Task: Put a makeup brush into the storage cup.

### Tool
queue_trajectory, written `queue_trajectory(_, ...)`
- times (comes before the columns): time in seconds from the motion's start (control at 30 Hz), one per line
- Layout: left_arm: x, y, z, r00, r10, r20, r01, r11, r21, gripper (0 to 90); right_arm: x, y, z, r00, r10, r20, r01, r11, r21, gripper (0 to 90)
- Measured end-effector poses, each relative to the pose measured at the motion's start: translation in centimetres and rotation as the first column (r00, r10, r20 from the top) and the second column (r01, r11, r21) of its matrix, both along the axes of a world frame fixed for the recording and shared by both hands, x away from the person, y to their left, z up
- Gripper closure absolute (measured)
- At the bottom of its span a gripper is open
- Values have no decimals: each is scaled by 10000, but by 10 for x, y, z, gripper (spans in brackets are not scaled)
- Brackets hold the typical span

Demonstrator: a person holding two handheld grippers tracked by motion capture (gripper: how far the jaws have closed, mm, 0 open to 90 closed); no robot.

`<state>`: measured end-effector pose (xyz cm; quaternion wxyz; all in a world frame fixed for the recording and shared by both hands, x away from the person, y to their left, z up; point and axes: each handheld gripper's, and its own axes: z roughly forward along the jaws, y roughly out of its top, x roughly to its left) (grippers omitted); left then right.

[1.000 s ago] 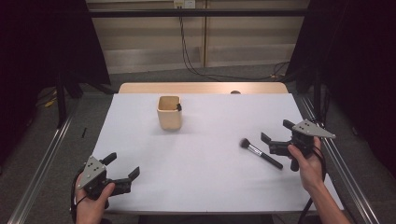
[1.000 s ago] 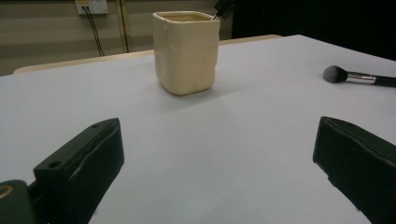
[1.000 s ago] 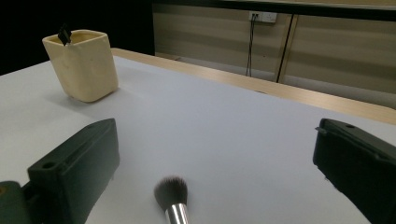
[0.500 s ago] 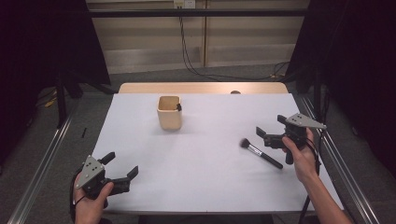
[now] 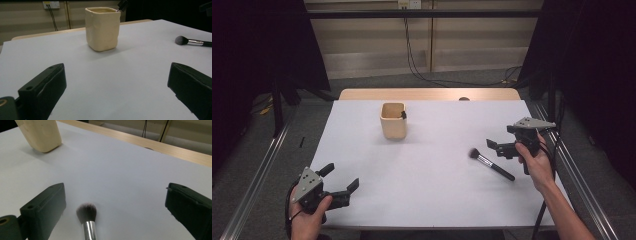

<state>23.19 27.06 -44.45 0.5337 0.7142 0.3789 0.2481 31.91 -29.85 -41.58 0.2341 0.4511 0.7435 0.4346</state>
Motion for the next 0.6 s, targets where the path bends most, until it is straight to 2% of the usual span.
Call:
queue_trajectory(0.07, 0, 0, 0, 10000, 3, 6, -3, 10000, 9, 22, 1, 0, 2, 9986, 130, -508, -134, 9999, -73, 10)
queue_trajectory(0.2, 0, 1, 0, 10000, 32, 23, -32, 10000, -24, 22, 4, -2, 4, 9920, 470, -1171, -523, 9977, -428, 13)
queue_trajectory(0.3, 1, 2, 0, 10000, -6, 0, 5, 9995, -310, 22, 5, -1, 4, 9829, 686, -1707, -818, 9941, -711, 15)
queue_trajectory(0.33, 1, 2, 0, 10000, 14, 45, -13, 9999, -142, 22, 6, -1, 5, 9791, 741, -1894, -916, 9921, -855, 18)
queue_trajectory(0.37, 1, 2, 0, 10000, 12, 41, -11, 9999, -119, 22, 6, -1, 4, 9719, 897, -2176, -1095, 9907, -807, 20)
queue_trajectory(0.4, 1, 1, 0, 10000, -5, 32, 6, 9999, -140, 22, 7, -1, 4, 9689, 952, -2285, -1155, 9903, -771, 23)
queue_trajectory(0.53, 0, 1, 0, 10000, 1, 31, -1, 9999, -108, 22, 10, 0, 4, 9488, 1183, -2928, -1553, 9821, -1064, 26)
queue_trajectory(0.6, 0, 1, 0, 10000, 45, 25, -45, 9998, -186, 22, 12, 0, 3, 9344, 1337, -3302, -1813, 9763, -1177, 28)
